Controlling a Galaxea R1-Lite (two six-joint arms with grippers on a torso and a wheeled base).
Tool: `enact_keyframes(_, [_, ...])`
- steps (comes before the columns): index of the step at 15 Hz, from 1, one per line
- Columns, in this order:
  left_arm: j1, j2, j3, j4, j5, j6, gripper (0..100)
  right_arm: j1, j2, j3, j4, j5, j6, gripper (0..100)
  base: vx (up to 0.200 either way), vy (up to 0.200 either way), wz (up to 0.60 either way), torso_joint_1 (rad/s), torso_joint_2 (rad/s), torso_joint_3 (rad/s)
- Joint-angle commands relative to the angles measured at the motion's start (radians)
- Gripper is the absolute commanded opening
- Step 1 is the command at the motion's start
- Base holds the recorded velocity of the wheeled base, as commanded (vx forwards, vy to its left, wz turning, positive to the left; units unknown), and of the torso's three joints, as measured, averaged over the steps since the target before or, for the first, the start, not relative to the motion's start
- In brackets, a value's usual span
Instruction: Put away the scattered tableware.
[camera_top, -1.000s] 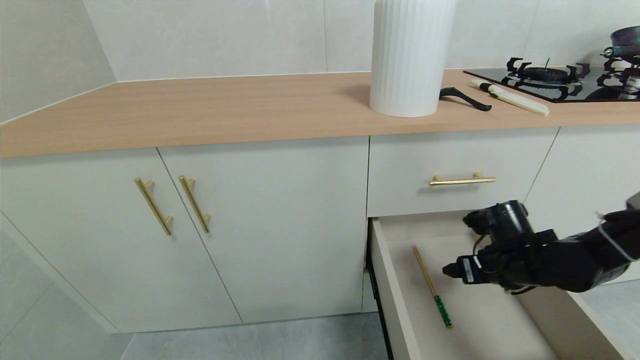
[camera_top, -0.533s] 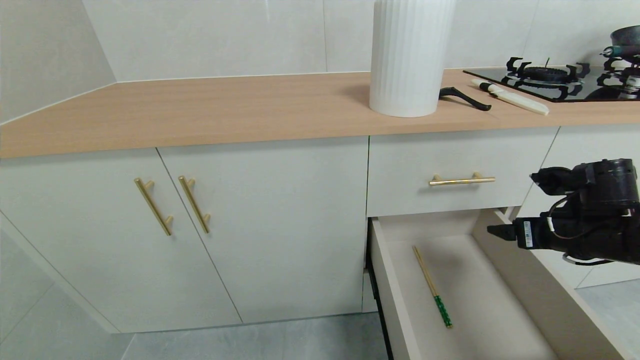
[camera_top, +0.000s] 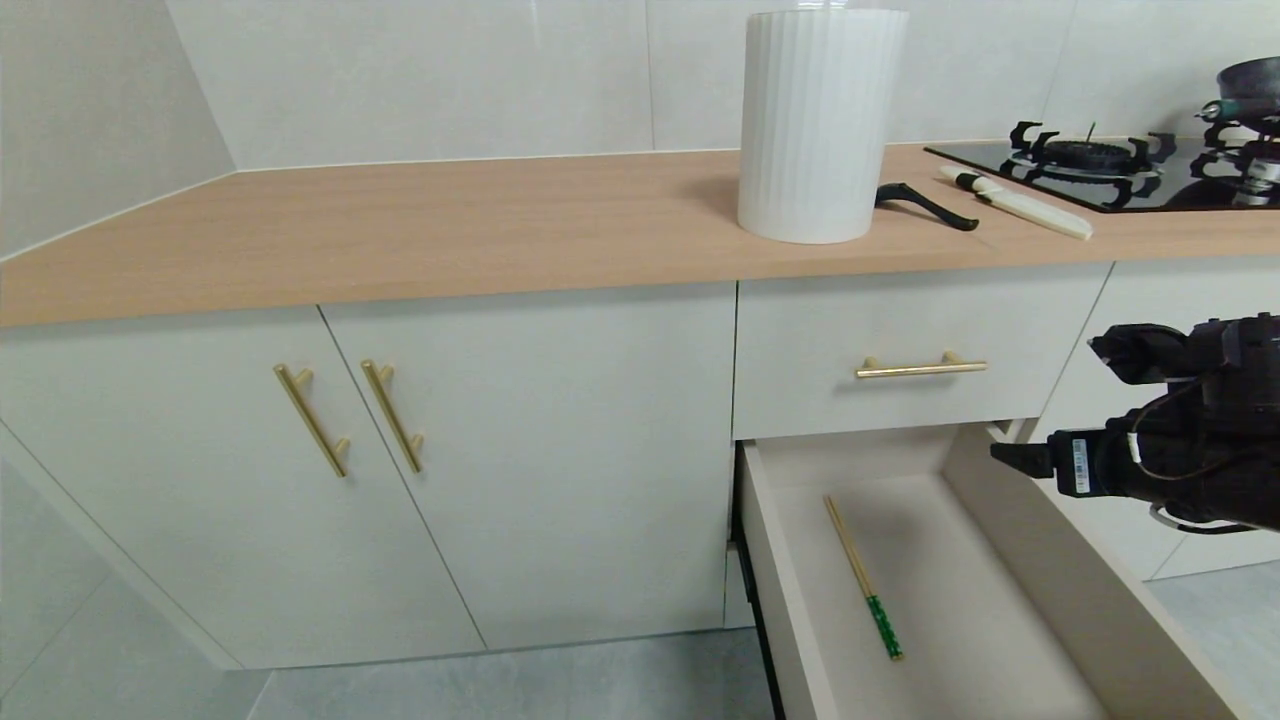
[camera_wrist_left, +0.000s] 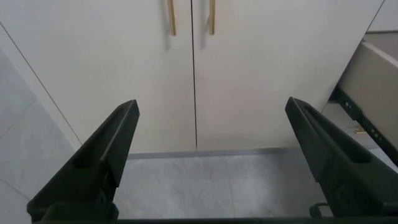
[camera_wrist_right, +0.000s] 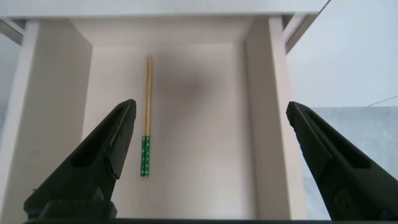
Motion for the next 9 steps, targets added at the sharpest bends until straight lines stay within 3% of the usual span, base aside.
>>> enact_keyframes(1, [0.0,0.002,0.0,0.0,0.001,0.0,100,0.002,-0.002,0.001,-0.001,0.0,-0.003,100,0.0,0.0,0.0,0.071,-0.3,-0.261])
enact_keyframes(3, [0.0,0.002,0.0,0.0,0.001,0.0,100,0.002,-0.002,0.001,-0.001,0.0,-0.004,100,0.0,0.0,0.0,0.1,-0.19,-0.3])
enact_keyframes(9, [0.0,0.002,0.0,0.0,0.001,0.0,100,0.002,-0.005,0.001,-0.001,0.0,-0.006,100,0.0,0.0,0.0,0.139,-0.52,-0.309])
